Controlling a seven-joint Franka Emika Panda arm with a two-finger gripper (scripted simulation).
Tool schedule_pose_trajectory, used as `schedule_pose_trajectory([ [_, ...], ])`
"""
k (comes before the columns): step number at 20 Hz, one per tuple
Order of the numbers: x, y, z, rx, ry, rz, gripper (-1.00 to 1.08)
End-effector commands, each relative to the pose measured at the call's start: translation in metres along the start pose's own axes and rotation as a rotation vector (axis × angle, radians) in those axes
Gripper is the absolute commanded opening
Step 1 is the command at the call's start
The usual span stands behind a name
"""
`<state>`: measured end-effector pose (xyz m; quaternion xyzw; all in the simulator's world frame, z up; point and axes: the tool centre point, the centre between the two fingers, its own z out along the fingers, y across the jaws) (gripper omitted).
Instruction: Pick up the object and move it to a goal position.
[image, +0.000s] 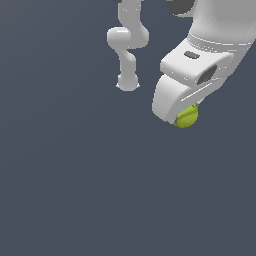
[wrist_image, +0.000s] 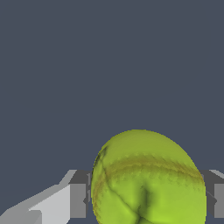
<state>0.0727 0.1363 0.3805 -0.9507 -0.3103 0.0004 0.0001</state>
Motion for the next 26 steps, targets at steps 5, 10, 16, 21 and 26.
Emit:
schedule_pose_trajectory([
  [5,0.007,-0.011,-0.046,0.000,0.001,0.001,-1.00],
  [10,0.011,-0.017,-0.069,0.000,0.001,0.001,-1.00],
  [16,0.014,-0.020,-0.083,0.000,0.001,0.001,-1.00],
  [21,0.015,-0.021,-0.088,0.000,0.001,0.001,-1.00],
  [26,0.015,-0.022,-0.090,0.000,0.001,0.001,-1.00],
])
